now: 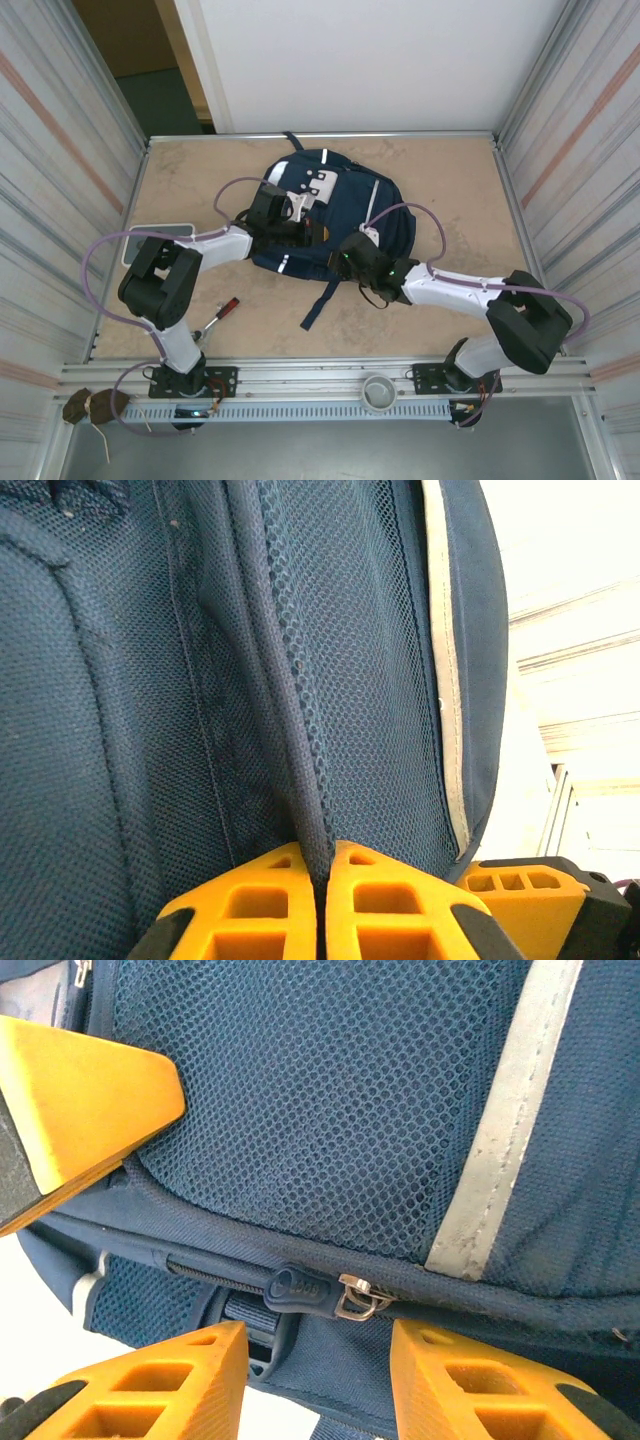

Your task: Pack books, pencil case, and school supplies into a backpack

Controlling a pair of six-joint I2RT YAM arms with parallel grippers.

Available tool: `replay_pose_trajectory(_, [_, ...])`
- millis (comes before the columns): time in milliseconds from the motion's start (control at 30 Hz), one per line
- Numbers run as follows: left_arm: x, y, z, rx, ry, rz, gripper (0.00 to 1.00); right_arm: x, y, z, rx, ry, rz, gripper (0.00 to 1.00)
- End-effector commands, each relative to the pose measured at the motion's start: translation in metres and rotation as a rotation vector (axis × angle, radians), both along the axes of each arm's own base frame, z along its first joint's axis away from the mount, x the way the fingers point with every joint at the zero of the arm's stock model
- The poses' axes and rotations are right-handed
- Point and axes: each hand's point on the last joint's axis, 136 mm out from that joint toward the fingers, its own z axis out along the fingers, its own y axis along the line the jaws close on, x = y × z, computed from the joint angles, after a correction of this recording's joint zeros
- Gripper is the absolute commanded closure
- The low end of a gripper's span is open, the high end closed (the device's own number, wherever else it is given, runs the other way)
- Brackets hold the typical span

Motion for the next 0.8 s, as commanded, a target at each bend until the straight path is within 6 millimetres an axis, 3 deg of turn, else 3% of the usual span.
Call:
replay_pose_trajectory(0, [-0.008, -0.01, 0.029, -0.088, -0.051, -0.066, 1.0, 0.007, -0.002, -0.003, 0.021, -0.021, -0.069, 0.6])
replay_pose_trajectory(767, [-0.008, -0.01, 0.031, -0.098, -0.058, -0.064, 1.0, 0.027, 0.009, -0.005, 0.097, -0.139, -0.181, 0.68])
